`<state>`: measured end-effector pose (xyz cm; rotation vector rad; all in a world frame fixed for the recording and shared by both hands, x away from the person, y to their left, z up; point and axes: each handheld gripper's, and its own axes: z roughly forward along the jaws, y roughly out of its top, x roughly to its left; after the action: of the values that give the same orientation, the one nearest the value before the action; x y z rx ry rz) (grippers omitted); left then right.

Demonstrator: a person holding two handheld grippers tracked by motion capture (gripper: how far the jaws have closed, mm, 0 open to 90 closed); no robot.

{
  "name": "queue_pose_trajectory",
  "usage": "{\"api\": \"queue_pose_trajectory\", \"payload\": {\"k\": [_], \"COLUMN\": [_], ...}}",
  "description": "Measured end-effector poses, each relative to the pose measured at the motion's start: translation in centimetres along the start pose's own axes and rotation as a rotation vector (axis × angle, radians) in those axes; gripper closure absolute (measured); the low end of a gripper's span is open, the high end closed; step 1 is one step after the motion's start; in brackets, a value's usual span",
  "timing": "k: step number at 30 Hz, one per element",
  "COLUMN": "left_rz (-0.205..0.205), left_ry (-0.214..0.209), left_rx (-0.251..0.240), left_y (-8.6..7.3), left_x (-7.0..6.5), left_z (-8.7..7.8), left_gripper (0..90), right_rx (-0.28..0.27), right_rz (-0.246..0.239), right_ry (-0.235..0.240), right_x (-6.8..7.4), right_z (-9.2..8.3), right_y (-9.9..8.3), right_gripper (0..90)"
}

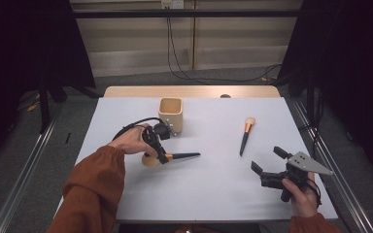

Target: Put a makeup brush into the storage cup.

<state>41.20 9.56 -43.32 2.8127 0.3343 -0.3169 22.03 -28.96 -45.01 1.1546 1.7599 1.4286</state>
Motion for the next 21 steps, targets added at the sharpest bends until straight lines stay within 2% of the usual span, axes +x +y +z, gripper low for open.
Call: {"api": "queue_pose_trajectory", "payload": {"k": [1, 2, 3, 6, 8, 11, 13, 14, 15, 18, 21], "left_rz": [-0.017, -0.021, -0.039, -0.043, -0.064, -0.075, -0.104, -0.104, -0.11, -0.123, -0.128], "left_ry": [0.005, -0.012, -0.012, -0.02, -0.043, -0.053, -0.064, -0.055, -0.068, -0.065, -0.051], "left_rx": [-0.021, -0.028, -0.054, -0.069, -0.112, -0.146, -0.178, -0.198, -0.214, -0.267, -0.317], "left_y": [-0.1, -0.2, -0.3, -0.6, -0.9, -1.3, -1.7, -1.9, -2.1, -2.5, -2.9], "left_x": [-0.1, 0.0, -0.1, 0.0, 0.1, 0.1, 0.0, -0.1, -0.1, -0.3, -0.6], "left_z": [0.0, -0.1, -0.1, -0.4, -0.6, -0.8, -0.9, -1.0, -1.0, -1.2, -1.6], "left_gripper": [63.2, 63.1, 63.2, 63.2, 63.2, 63.2, 63.2, 63.2, 63.2, 63.2, 63.3], "right_rx": [0.0, 0.0, 0.0, -0.001, -0.001, 0.0, 0.0, -0.001, -0.001, -0.002, -0.001], "right_rz": [0.001, 0.001, 0.0, 0.001, -0.002, -0.002, 0.0, 0.001, 0.001, 0.002, 0.004], "right_ry": [-0.001, -0.001, -0.001, -0.001, 0.0, 0.0, -0.001, -0.001, -0.001, -0.002, -0.003], "right_x": [0.0, 0.0, 0.0, 0.0, 0.0, 0.0, 0.0, 0.0, 0.0, 0.0, 0.0], "right_z": [0.0, 0.0, 0.0, 0.0, 0.0, 0.0, 0.0, 0.0, 0.0, 0.0, 0.0], "right_y": [0.0, 0.0, 0.0, 0.0, 0.0, 0.0, 0.0, 0.0, 0.0, 0.0, 0.0], "right_gripper": [0.0, 0.0, 0.0, 0.0, 0.0, 0.0, 0.0, 0.0, 0.0, 0.0, 0.0]}}
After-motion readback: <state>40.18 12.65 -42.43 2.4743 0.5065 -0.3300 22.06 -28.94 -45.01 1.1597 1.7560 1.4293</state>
